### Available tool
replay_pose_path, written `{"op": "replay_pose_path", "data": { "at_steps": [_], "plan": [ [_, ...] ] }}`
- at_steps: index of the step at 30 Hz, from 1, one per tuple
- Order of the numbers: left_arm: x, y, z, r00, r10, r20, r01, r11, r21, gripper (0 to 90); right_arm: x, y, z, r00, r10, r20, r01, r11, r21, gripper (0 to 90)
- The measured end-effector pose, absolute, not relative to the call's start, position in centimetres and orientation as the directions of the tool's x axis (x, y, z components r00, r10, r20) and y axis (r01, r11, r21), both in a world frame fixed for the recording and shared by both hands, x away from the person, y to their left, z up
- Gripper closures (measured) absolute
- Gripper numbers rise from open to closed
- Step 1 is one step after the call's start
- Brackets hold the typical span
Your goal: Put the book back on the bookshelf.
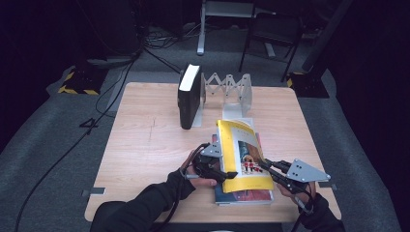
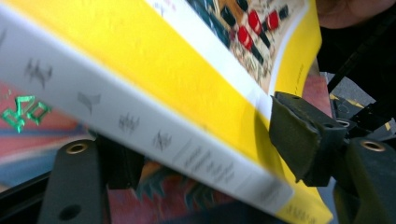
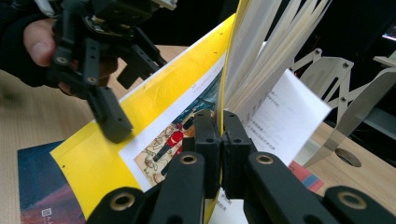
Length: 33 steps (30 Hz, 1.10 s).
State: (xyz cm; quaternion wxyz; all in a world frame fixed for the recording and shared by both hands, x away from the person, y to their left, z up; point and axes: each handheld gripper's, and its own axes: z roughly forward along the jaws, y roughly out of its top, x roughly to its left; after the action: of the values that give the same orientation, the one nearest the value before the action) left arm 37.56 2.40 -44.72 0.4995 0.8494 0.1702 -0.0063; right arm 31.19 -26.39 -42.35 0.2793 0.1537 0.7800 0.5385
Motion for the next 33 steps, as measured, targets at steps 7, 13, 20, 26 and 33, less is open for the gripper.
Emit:
{"op": "replay_pose_path", "data": {
  "at_steps": [7, 13, 20, 26, 33],
  "plan": [
    [38.2, 2.5, -43.4, 0.953, 0.271, -0.133, 0.238, -0.406, 0.882, 44.6, 30.9, -26.8, -41.8, -0.789, 0.543, -0.289, -0.094, 0.358, 0.929, 87.3],
    [38.0, 2.7, -42.1, 0.956, 0.289, -0.043, 0.164, -0.408, 0.898, 54.2, 30.9, -27.0, -41.5, -0.779, 0.55, -0.3, -0.109, 0.353, 0.929, 87.3],
    [37.5, 3.5, -40.6, 0.955, 0.29, 0.059, 0.069, -0.41, 0.909, 68.4, 31.0, -27.0, -41.5, -0.771, 0.556, -0.31, -0.107, 0.367, 0.924, 86.6],
    [37.3, 3.7, -40.4, 0.952, 0.291, 0.091, 0.045, -0.427, 0.903, 71.7, 31.2, -27.0, -41.9, -0.766, 0.568, -0.301, -0.091, 0.368, 0.925, 83.4],
    [36.5, 3.3, -40.7, 0.959, 0.259, 0.113, 0.005, -0.416, 0.909, 74.4, 32.4, -28.2, -41.4, -0.687, 0.685, -0.242, -0.028, 0.308, 0.951, 58.0]
  ]
}}
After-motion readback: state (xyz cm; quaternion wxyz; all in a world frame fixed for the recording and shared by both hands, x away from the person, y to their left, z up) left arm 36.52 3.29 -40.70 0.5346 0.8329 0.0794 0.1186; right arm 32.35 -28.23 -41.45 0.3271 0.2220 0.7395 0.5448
